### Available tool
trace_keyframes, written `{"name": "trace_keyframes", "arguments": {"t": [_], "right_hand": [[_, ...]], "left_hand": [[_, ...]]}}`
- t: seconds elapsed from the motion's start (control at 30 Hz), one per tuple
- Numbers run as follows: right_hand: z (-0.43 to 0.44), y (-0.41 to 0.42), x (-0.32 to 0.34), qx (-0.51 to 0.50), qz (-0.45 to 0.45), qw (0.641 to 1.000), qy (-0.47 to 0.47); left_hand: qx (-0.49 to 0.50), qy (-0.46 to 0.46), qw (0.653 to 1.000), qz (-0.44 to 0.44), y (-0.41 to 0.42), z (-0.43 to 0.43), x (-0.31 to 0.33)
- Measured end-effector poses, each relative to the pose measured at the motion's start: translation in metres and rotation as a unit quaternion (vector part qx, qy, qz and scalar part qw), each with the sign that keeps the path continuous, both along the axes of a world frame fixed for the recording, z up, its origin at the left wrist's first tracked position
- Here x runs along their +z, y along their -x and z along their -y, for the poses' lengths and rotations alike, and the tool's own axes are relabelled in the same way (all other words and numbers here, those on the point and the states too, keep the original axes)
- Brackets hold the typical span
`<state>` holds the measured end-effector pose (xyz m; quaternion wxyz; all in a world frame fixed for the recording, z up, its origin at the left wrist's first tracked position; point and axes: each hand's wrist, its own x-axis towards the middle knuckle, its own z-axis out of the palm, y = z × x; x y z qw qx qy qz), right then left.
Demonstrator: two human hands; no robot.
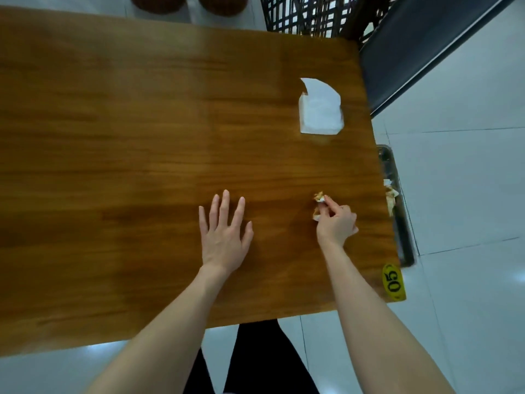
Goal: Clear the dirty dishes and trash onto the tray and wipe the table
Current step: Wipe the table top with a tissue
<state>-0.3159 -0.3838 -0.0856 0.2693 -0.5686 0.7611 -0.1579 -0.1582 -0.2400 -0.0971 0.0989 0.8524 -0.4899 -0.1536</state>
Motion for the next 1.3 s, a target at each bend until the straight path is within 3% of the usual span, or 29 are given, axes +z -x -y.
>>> {"name": "trace_keyframes", "arguments": {"t": [0.3,0.57,0.63,0.83,0.93,1.17,1.3], "right_hand": [[0.001,0.002,-0.006,0.185,0.047,0.981,0.016],[0.068,0.018,-0.007,0.068,0.031,0.997,0.020],[0.061,0.012,-0.006,0.070,0.041,0.997,0.014],[0.012,-0.015,-0.009,0.203,0.047,0.977,0.034],[0.026,-0.010,-0.005,0.190,0.037,0.981,0.035],[0.065,0.029,0.004,0.023,0.001,1.000,-0.009],[0.036,0.018,0.003,0.071,0.040,0.996,-0.019]], "left_hand": [[0.034,-0.030,0.997,0.061,0.031,0.030,-0.016],[0.043,-0.023,0.997,0.059,0.032,0.032,-0.018],[0.045,-0.025,0.997,0.057,0.033,0.031,-0.016],[0.042,-0.032,0.997,0.050,0.032,0.033,-0.011],[0.041,-0.035,0.997,0.048,0.031,0.033,-0.011],[0.041,-0.033,0.998,0.024,0.029,0.033,-0.008],[0.056,-0.011,0.998,-0.006,0.028,0.033,-0.005]]}}
